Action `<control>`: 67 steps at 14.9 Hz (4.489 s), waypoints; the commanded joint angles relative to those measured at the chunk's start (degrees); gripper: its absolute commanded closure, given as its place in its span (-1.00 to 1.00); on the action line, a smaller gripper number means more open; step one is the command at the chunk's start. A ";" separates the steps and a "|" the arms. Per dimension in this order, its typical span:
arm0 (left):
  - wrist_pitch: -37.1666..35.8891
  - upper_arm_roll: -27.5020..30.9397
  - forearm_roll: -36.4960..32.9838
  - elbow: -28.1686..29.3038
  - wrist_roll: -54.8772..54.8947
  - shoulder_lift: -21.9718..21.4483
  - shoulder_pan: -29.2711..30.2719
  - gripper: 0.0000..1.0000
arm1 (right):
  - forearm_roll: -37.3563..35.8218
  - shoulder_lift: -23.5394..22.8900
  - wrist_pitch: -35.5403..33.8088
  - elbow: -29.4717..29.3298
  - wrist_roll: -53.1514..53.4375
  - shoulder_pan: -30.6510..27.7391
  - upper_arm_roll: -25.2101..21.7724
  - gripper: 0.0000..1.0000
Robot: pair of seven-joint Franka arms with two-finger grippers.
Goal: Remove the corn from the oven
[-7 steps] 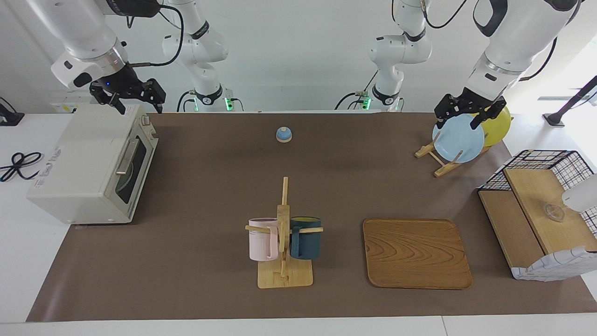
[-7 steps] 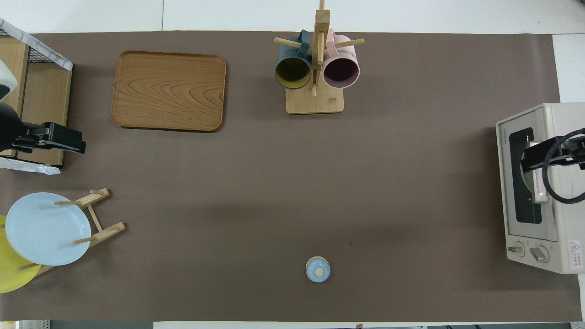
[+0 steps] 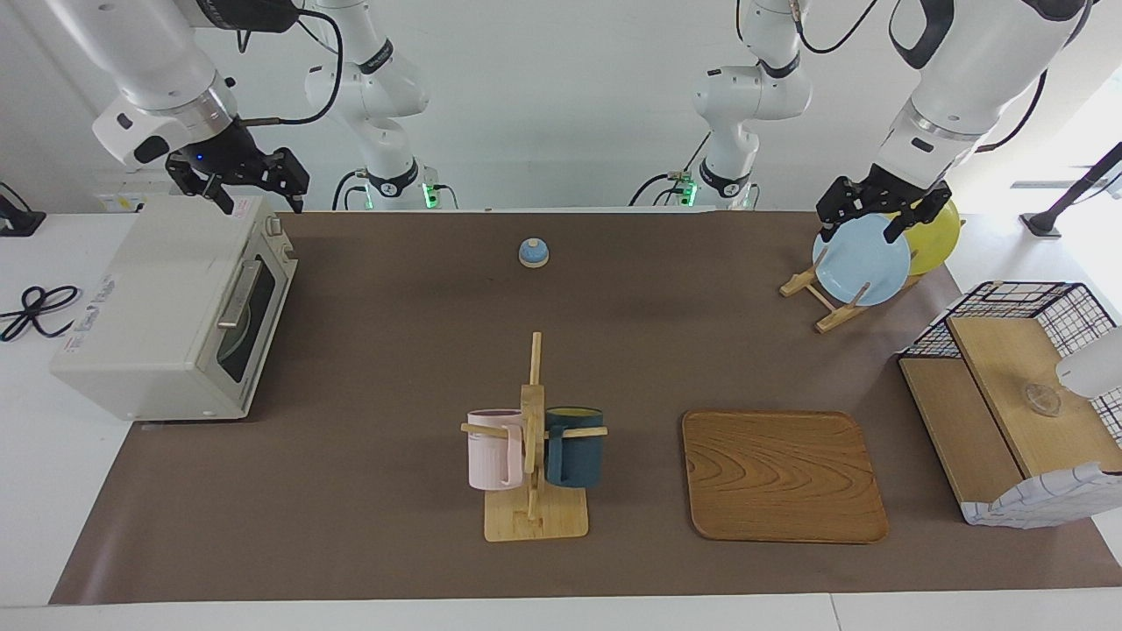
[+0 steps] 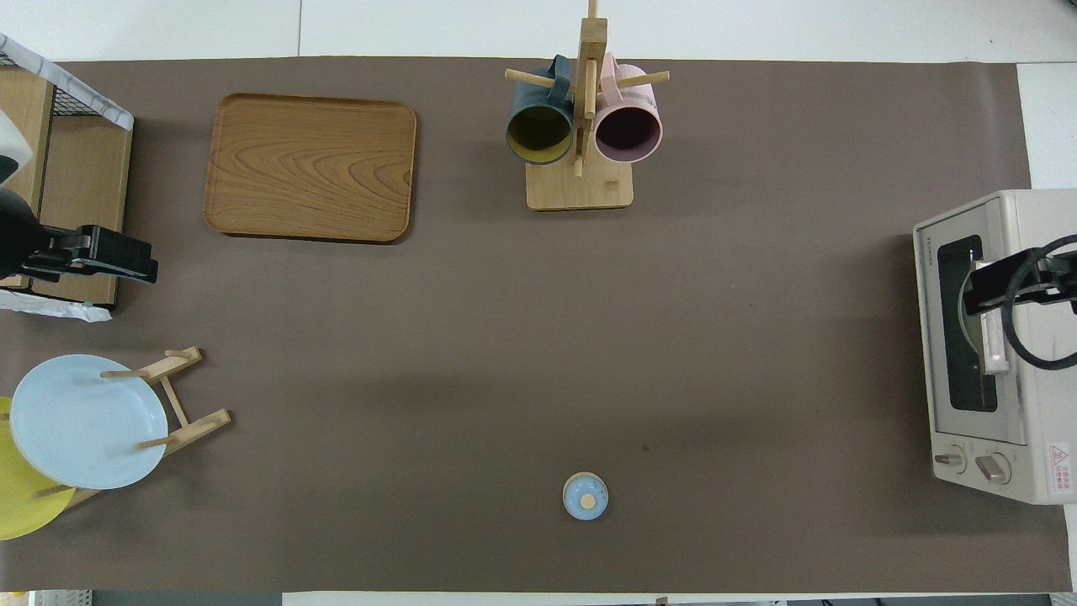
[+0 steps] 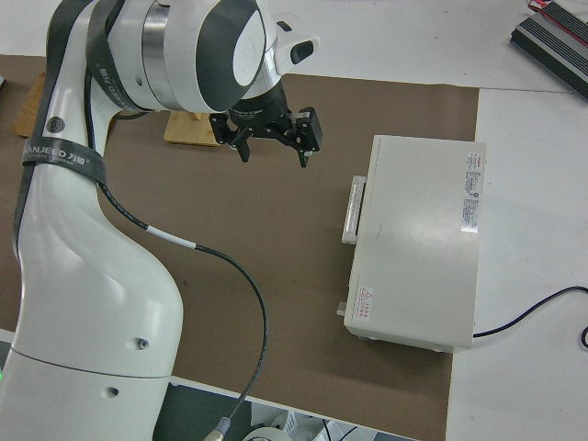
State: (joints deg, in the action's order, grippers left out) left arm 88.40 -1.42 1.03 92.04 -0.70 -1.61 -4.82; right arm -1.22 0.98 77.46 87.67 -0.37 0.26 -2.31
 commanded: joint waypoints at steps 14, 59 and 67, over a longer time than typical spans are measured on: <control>0.55 -0.52 -1.12 1.30 0.61 -1.20 0.78 -1.00 | -4.22 8.60 21.66 24.81 -9.73 -5.97 0.29 1.00; 1.34 -0.52 -0.68 1.48 0.08 -1.20 0.78 -1.00 | -2.03 2.27 40.83 38.09 -5.77 -7.11 0.55 1.00; 1.95 -0.43 -0.50 1.48 -0.18 -1.20 0.78 -1.00 | -2.03 0.25 44.00 38.63 -5.25 -5.80 0.55 1.00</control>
State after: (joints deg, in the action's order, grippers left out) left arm 88.84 -1.41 1.03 92.04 -0.74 -1.61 -4.82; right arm -1.10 5.75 114.92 125.11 -4.81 -3.80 -0.71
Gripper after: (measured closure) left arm 0.000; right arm 0.991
